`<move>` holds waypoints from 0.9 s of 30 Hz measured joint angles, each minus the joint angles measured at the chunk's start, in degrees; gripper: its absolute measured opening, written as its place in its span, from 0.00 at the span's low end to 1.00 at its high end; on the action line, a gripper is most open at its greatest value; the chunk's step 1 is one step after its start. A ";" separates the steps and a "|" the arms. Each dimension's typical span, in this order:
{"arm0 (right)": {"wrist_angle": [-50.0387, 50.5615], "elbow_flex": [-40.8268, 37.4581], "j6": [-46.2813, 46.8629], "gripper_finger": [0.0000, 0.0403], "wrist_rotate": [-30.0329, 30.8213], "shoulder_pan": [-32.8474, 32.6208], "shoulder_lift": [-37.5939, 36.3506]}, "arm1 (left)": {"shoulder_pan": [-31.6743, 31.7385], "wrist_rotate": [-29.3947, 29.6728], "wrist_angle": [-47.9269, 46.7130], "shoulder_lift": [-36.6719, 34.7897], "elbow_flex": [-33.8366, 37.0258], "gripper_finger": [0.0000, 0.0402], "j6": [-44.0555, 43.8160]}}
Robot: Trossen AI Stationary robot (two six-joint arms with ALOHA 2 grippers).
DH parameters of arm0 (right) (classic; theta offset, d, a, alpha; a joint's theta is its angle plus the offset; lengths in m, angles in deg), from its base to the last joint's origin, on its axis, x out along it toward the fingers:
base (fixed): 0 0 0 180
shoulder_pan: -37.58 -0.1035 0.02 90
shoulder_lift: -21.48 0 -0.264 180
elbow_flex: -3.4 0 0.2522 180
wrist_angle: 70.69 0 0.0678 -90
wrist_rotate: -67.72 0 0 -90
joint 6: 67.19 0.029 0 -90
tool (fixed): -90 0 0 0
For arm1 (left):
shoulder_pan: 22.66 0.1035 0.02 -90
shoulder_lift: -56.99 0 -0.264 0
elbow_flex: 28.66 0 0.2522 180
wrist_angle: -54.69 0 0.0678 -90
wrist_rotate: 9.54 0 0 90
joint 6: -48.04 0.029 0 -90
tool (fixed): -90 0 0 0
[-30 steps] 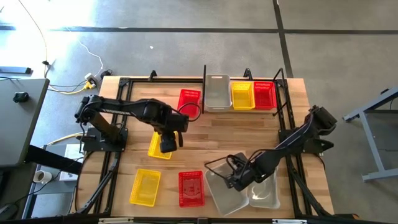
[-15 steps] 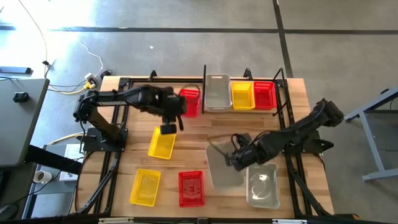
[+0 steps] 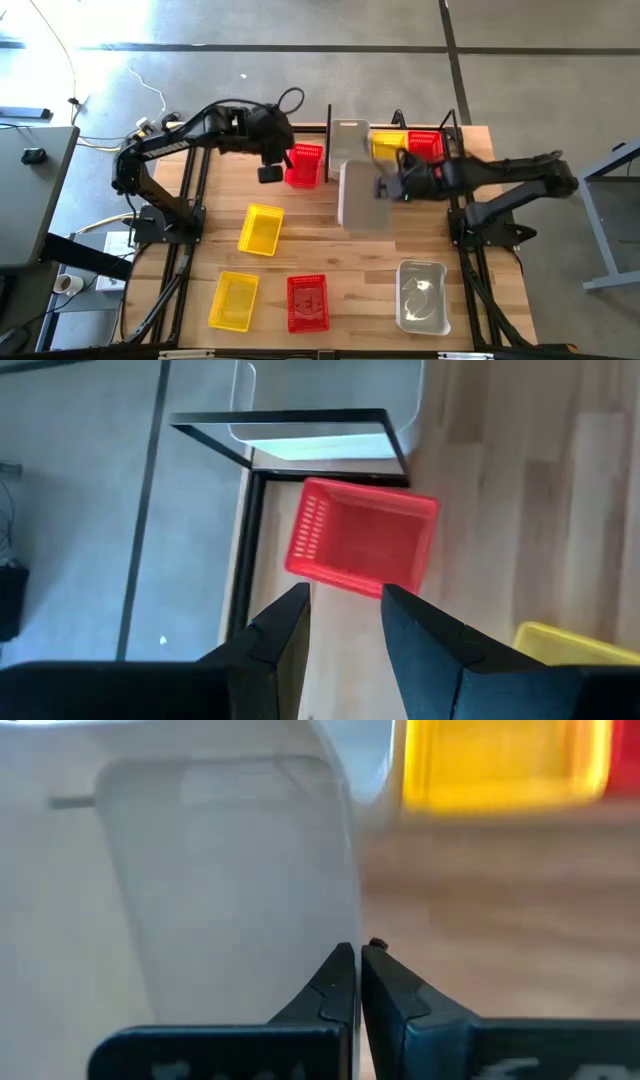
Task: Stack baskets on shelf by color
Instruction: Stack the left gray bin on top of the gray bin on the shelf
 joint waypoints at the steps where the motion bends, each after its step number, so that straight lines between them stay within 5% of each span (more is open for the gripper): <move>1: -0.74 0.00 -1.78 0.00 0.57 1.80 -0.69 | 0.76 -0.11 0.37 -0.09 0.04 0.29 0.96; 7: -6.37 0.88 -14.18 0.00 0.28 13.11 -2.97 | 3.81 -1.50 1.42 -0.34 0.04 0.29 2.17; 18: -6.76 13.97 -35.44 0.00 -7.30 34.71 0.22 | 7.58 -5.61 1.43 -0.34 0.04 0.29 1.96; 27: -5.82 21.69 -42.50 0.00 -17.14 42.75 10.08 | 7.69 -5.63 1.39 -0.34 0.04 0.29 1.04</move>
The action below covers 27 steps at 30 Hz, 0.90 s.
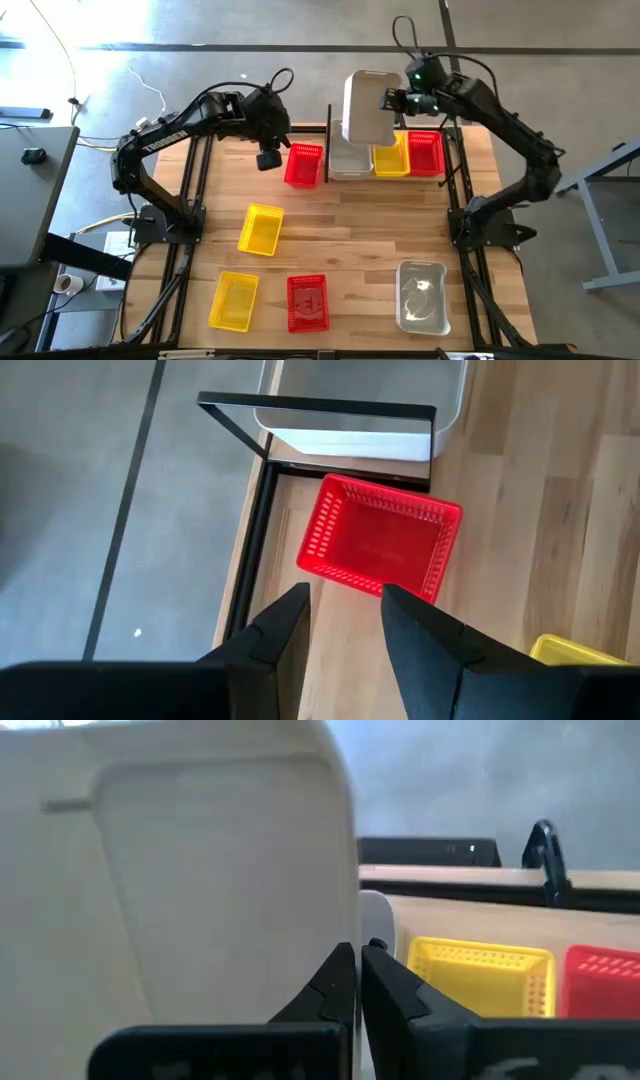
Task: Stack baskets on shelf by color
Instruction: Stack the left gray bin on top of the gray bin on the shelf
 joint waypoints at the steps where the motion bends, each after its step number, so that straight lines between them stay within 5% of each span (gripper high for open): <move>1: 0.16 0.50 -0.35 0.00 -0.99 0.32 1.03 | 0.07 0.00 -0.01 0.00 0.00 0.29 -0.10; 12: 3.08 1.61 0.21 0.00 -8.55 1.19 9.95 | 0.17 0.01 -0.47 0.02 0.02 0.29 -1.68; 27: 6.75 1.61 0.30 0.00 -8.60 1.05 16.14 | 0.17 0.02 -0.85 0.04 0.02 0.29 -1.97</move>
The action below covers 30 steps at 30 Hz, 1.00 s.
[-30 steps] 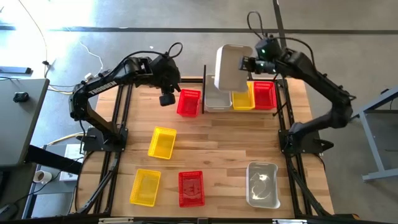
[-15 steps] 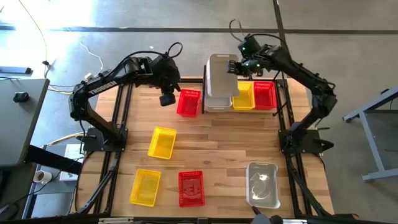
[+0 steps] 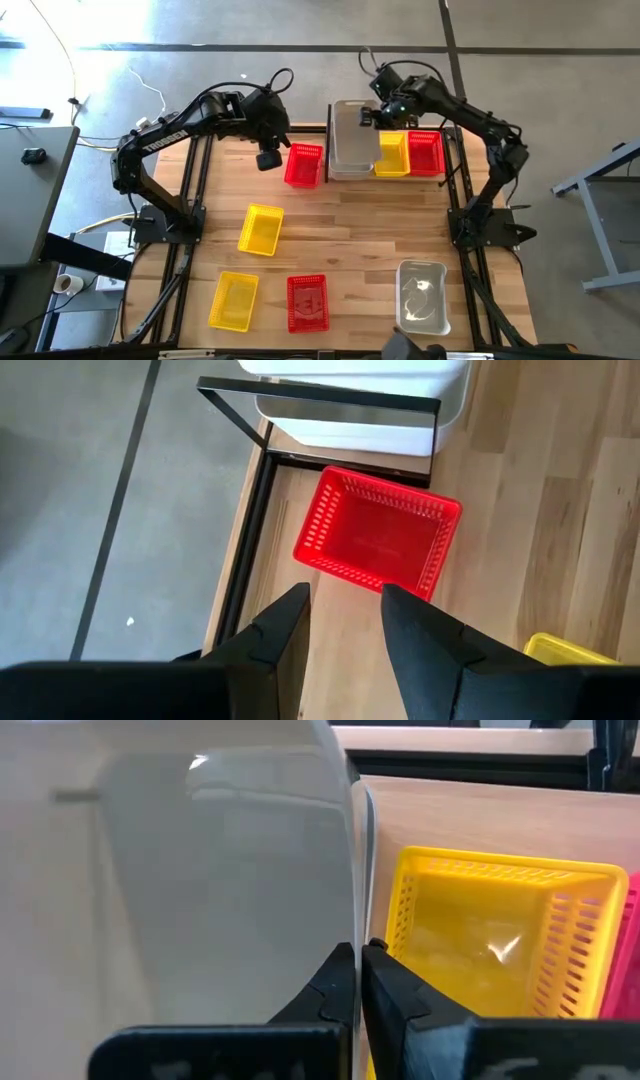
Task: Stack baskets on shelf by color
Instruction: Stack the left gray bin on top of the gray bin on the shelf
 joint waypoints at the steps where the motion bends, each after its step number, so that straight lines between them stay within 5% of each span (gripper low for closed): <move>1: 0.02 0.00 0.18 0.00 -0.01 -0.02 0.30 | 0.00 0.00 -0.02 0.02 0.00 0.29 0.02; 30: 1.78 -0.85 1.38 0.00 0.86 -0.44 4.16 | 0.00 0.02 -0.80 0.02 0.00 0.29 -0.63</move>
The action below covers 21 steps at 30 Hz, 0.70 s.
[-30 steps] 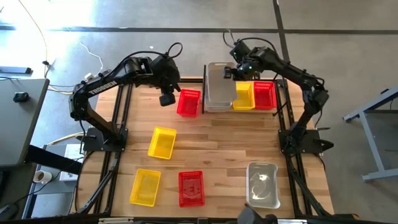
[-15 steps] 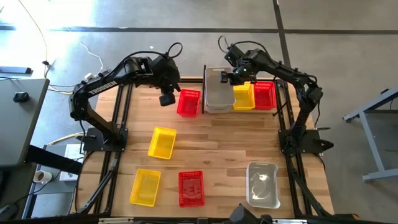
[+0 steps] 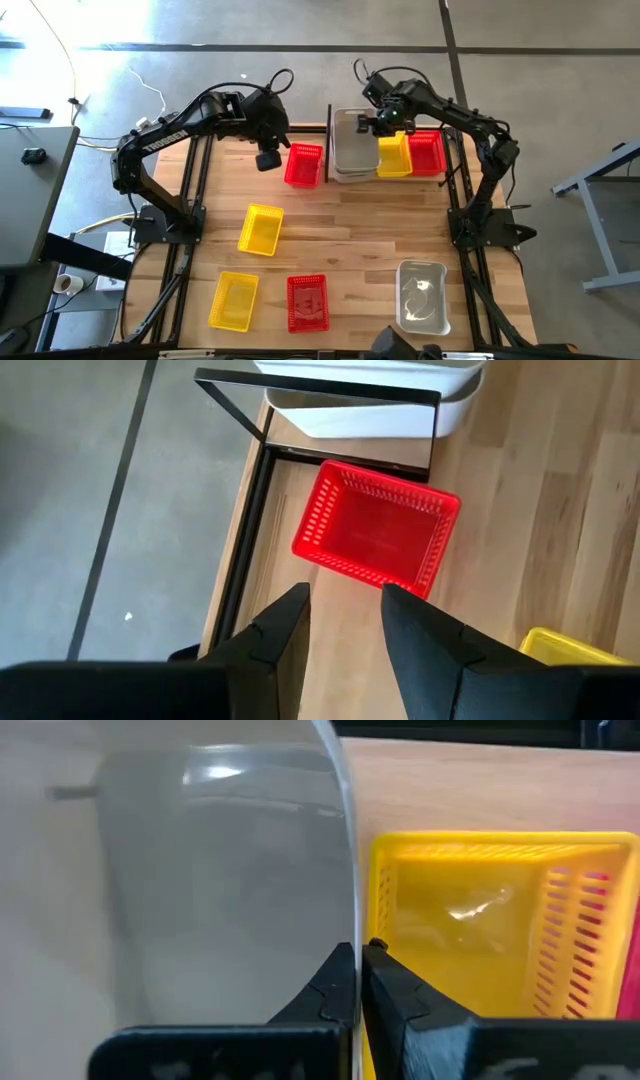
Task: Stack baskets on shelf by color
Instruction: Stack the left gray bin on top of the gray bin on the shelf
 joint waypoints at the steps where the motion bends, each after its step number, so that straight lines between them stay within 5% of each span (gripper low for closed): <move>1: -0.03 0.00 0.07 0.00 0.20 0.00 -0.01 | 0.00 0.00 0.01 0.00 0.00 0.29 -0.39; 21: -0.07 -0.02 -2.69 0.00 -0.44 -0.35 -0.01 | 0.00 0.00 -0.01 0.00 0.02 0.29 -1.04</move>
